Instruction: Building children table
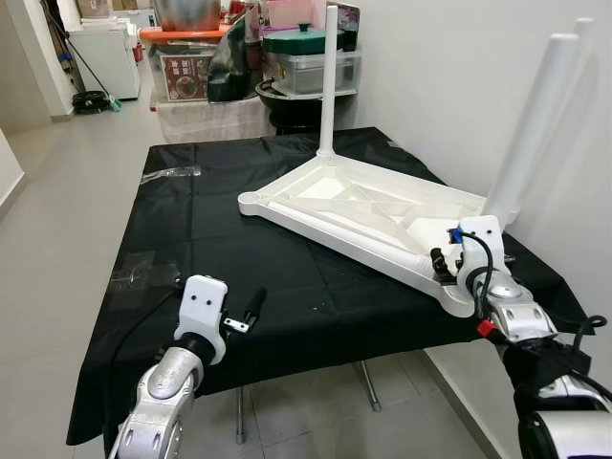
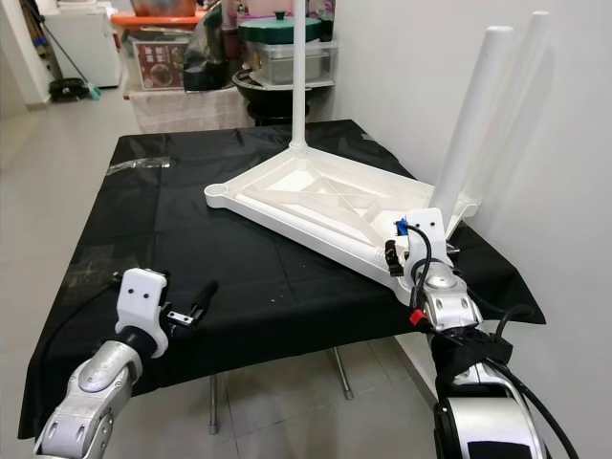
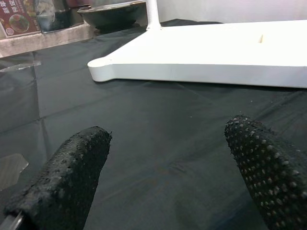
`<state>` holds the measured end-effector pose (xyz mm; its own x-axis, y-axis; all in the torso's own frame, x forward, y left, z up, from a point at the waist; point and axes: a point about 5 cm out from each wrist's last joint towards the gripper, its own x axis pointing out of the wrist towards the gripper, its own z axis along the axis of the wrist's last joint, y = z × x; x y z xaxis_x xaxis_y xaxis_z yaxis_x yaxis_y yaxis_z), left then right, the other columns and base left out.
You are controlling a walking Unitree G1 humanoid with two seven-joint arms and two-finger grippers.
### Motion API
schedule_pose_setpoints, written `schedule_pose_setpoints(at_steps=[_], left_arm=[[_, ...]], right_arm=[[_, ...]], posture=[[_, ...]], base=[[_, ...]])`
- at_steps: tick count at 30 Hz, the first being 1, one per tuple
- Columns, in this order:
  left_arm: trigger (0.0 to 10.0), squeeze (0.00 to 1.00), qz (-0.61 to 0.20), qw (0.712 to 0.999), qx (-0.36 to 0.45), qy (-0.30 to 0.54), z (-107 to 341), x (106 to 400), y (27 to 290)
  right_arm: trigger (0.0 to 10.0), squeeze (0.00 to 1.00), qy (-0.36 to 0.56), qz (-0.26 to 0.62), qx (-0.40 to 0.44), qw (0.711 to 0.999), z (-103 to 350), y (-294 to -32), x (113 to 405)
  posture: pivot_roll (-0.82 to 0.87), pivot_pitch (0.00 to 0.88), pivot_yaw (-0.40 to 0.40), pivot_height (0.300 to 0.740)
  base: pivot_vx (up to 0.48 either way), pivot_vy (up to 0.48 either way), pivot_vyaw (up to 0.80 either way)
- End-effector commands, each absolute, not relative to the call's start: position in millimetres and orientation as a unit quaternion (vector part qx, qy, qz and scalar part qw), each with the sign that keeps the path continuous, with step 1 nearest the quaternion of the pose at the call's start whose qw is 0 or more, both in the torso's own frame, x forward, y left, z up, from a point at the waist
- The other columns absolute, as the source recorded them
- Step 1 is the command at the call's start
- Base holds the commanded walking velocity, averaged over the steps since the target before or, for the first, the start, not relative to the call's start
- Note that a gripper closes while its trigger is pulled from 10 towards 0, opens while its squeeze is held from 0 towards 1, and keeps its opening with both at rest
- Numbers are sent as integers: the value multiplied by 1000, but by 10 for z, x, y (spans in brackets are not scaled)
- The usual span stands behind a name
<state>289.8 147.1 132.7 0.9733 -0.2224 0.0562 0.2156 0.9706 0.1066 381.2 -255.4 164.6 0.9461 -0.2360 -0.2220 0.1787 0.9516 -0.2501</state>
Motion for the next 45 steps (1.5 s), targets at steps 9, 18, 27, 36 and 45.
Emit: schedule_pose_setpoints(at_steps=[9,18,27,36,45], left_arm=[[10000,0,-108,992,56,-22,1268,2880,1486],[10000,0,-104,993,59,-25,1295,2891,1503],[10000,0,-93,993,64,-25,1290,2852,1548],[10000,0,-96,993,65,-22,1284,2844,1537],[10000,0,-99,993,64,-22,1280,2858,1528]], right_arm=[[10000,0,136,-106,-114,978,1588,-2526,3853],[10000,0,59,-94,-104,988,1972,-2260,4066],[10000,0,-22,-41,-129,991,2261,-1807,4188],[10000,0,8,-62,-152,986,2062,-1916,4140],[10000,0,37,-164,-183,969,1798,-2453,3944]], posture=[[73,0,-45,740],[97,0,-50,740],[138,0,-66,740],[128,0,-59,740],[97,0,-54,740]], base=[[0,0,0],[0,0,0],[0,0,0],[0,0,0],[0,0,0]])
